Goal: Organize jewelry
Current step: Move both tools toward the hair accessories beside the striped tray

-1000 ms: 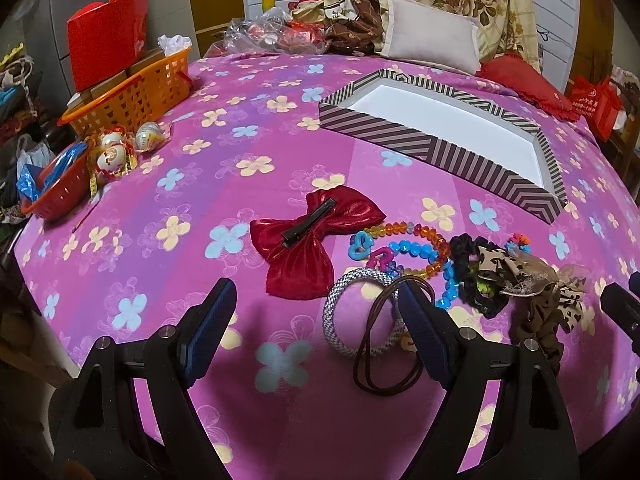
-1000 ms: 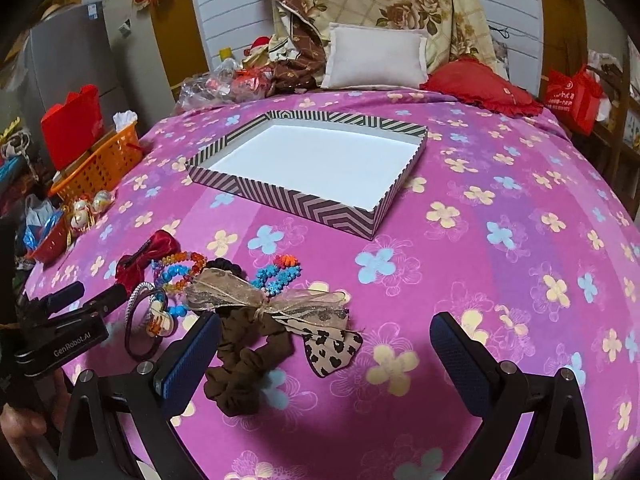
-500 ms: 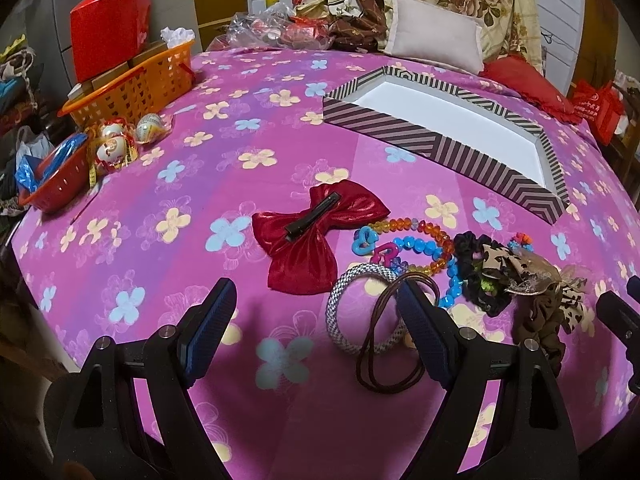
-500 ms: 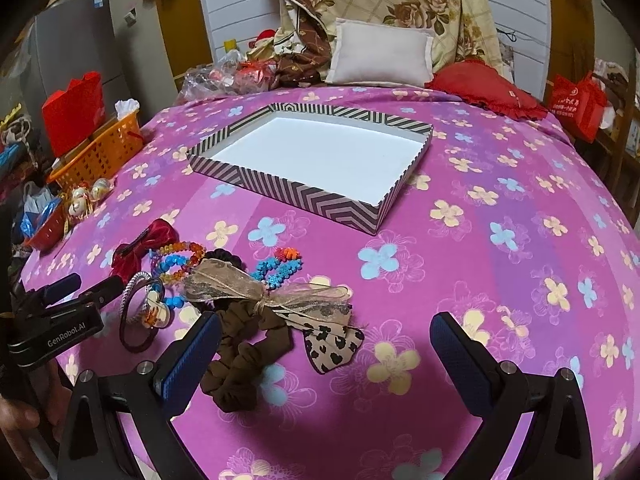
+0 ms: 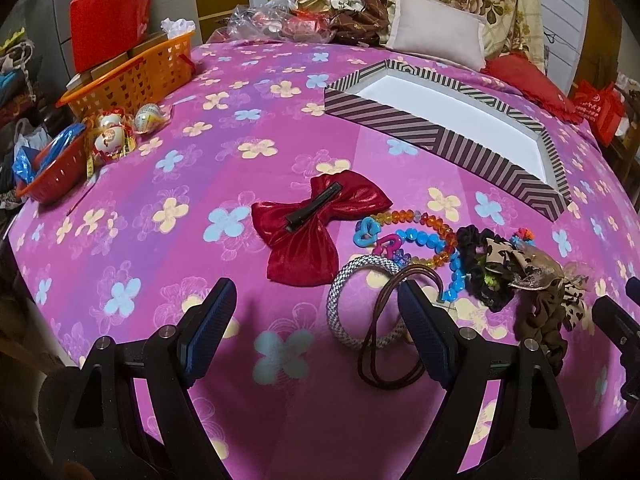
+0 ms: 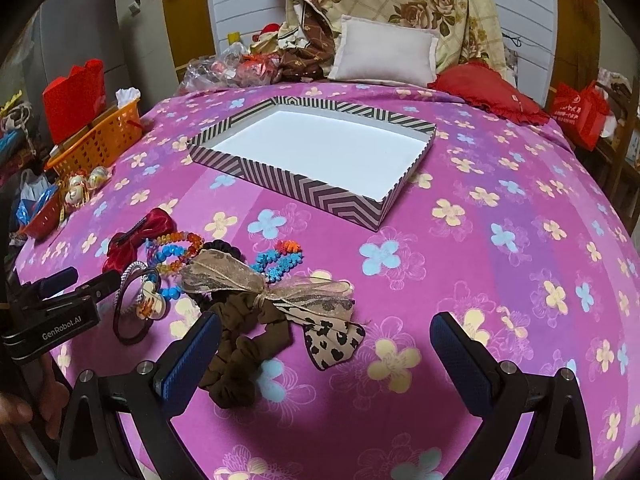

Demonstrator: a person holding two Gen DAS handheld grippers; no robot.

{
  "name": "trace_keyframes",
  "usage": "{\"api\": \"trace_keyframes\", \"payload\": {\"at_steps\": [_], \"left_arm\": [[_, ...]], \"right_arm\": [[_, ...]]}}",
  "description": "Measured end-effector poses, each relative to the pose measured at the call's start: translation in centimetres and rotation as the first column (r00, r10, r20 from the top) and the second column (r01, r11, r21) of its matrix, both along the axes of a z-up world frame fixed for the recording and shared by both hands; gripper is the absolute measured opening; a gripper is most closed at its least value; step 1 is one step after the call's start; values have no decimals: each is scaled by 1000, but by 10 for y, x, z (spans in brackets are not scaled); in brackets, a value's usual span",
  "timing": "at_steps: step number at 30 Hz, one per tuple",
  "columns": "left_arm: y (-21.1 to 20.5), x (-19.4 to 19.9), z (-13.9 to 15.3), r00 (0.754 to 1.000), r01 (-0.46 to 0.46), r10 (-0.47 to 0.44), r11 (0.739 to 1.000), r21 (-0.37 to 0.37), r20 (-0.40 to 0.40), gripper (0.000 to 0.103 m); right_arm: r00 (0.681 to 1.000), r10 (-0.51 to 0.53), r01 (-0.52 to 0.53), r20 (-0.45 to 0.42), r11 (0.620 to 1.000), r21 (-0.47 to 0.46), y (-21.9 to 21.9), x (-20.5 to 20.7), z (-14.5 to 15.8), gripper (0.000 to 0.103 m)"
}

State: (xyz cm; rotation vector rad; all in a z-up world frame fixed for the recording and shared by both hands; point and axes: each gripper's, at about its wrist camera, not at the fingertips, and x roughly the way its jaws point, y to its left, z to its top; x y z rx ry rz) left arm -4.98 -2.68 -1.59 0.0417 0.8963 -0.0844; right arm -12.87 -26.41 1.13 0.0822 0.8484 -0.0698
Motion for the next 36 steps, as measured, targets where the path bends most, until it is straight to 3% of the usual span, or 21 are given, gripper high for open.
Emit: {"api": "trace_keyframes", "payload": {"at_steps": [36], "left_arm": [[-1, -1, -2, 1000, 0, 0, 1000, -4, -8, 83]], "right_arm": [[1000, -9, 9, -17, 1000, -1, -1, 0, -3, 103]]}}
